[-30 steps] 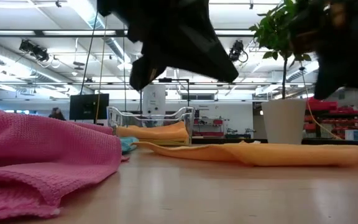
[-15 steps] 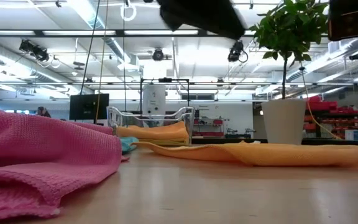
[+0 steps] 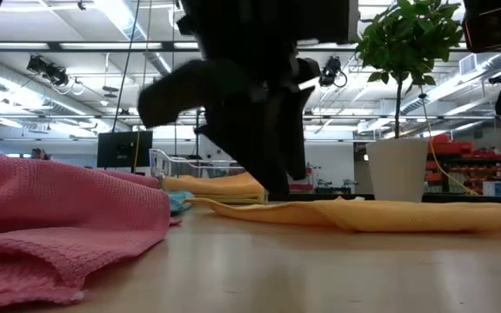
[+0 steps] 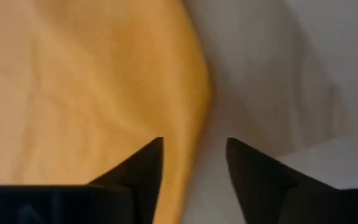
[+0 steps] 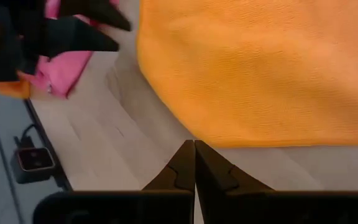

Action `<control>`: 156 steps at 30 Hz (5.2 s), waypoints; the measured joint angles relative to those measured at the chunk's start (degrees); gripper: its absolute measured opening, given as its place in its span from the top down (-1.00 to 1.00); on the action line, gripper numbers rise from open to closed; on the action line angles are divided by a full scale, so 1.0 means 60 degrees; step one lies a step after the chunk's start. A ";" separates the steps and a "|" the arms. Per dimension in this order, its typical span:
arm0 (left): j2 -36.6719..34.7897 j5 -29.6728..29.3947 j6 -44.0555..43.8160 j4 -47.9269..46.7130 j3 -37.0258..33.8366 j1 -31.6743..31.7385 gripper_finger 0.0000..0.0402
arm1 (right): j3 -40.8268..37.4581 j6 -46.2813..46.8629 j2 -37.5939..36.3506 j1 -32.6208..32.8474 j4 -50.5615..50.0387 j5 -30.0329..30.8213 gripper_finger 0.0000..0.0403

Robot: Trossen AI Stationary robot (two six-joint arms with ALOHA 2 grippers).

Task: Fold microfiber towels
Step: Fold the orange microfiber towel

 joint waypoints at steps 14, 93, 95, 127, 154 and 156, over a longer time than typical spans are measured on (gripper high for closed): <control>0.0599 -0.0471 0.1507 0.0589 -0.0004 0.0332 -0.18 | 0.0007 0.0326 0.0000 -0.0007 0.0095 0.0318 0.95; 0.0044 0.5306 -0.3243 0.1531 -0.0039 0.3395 0.47 | 0.1194 -0.5156 0.2286 -0.2702 -0.0540 -0.2127 0.97; -0.0500 0.5445 -0.2649 0.1169 -0.0003 0.3320 0.37 | 0.1572 -0.4830 0.1936 -0.2458 -0.1449 -0.2994 0.98; -0.0235 0.5399 -0.1103 0.1548 -0.0331 0.4143 0.22 | 0.1774 -0.1633 0.1809 -0.0670 -0.1488 -0.3541 0.99; 0.0663 0.4523 -0.1162 0.2157 -0.0321 0.4044 0.22 | 0.1774 -0.1727 0.1807 -0.0641 -0.1336 -0.3564 0.99; 0.0665 0.4516 -0.1038 0.2156 -0.0321 0.4044 0.24 | 0.1774 -0.1781 0.1807 -0.0645 -0.1336 -0.3564 0.99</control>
